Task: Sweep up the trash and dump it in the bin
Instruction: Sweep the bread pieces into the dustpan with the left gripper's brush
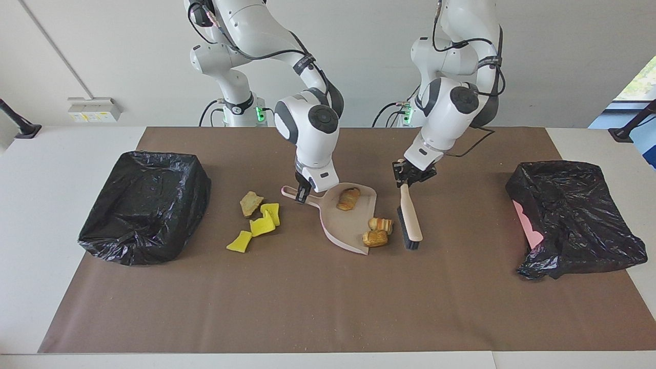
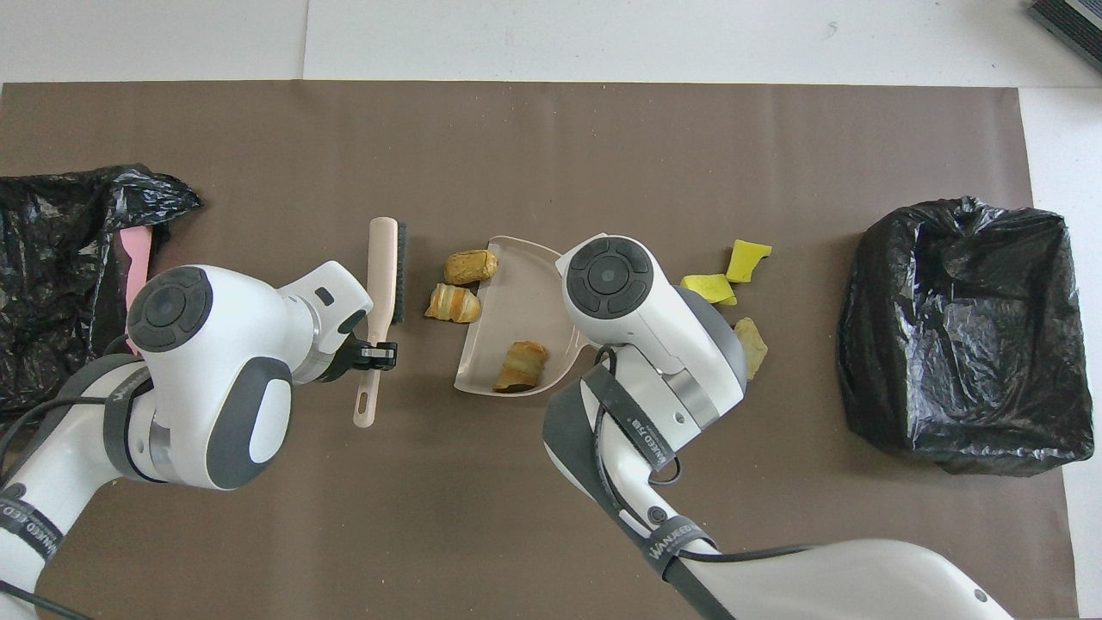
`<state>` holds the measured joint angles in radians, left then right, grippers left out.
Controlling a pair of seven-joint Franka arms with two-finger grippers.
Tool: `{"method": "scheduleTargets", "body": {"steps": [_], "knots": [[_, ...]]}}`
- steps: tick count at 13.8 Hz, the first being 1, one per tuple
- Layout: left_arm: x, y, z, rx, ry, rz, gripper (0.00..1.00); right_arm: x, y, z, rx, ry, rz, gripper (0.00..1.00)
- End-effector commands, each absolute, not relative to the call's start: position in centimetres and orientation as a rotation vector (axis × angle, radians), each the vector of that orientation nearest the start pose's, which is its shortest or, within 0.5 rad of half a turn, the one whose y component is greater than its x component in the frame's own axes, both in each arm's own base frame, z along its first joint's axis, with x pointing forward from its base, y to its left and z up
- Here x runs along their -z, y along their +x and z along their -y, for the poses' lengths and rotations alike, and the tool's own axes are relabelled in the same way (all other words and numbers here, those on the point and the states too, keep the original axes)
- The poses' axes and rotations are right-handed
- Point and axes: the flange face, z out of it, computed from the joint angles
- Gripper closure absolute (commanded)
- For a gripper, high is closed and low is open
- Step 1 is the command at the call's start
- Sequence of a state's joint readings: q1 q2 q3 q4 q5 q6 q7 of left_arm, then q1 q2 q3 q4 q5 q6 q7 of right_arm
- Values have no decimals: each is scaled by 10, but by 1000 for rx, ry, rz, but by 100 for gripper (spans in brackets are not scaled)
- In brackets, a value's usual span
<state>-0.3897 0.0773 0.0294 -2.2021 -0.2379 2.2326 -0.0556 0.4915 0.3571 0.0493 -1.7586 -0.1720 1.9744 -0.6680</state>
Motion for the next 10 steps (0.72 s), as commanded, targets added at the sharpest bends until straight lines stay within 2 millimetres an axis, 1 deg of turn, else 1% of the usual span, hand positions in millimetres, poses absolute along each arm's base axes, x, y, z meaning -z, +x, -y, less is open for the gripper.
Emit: {"method": "scheduleTargets", "body": {"steps": [1,2,4,5,6,7,9,10], "knots": [[-346,479,229,-202,-3258,-397,100,-355,543,-309,-208,-2648,1909,100],[-345,467,246,-210,-3252,-431,100,-355,543,-309,-208,-2648,1907,100],[-350,449,282,-197,-3245,-521,100,-355,543,-309,-208,-2652,1901,100],[-350,441,295,-203,-3244,-524,100,-356,543,-309,-205,-2654,1899,100],[-352,438,301,-201,-3247,-502,100,-355,542,-309,-207,-2654,1899,100],[-354,439,301,-197,-3250,-490,100,-354,542,-309,-210,-2653,1899,100],[-356,446,293,-207,-3257,-429,100,-354,542,-309,-210,-2653,1899,100],[-364,456,288,-185,-3273,-329,100,-354,542,-309,-210,-2653,1899,100]]}}
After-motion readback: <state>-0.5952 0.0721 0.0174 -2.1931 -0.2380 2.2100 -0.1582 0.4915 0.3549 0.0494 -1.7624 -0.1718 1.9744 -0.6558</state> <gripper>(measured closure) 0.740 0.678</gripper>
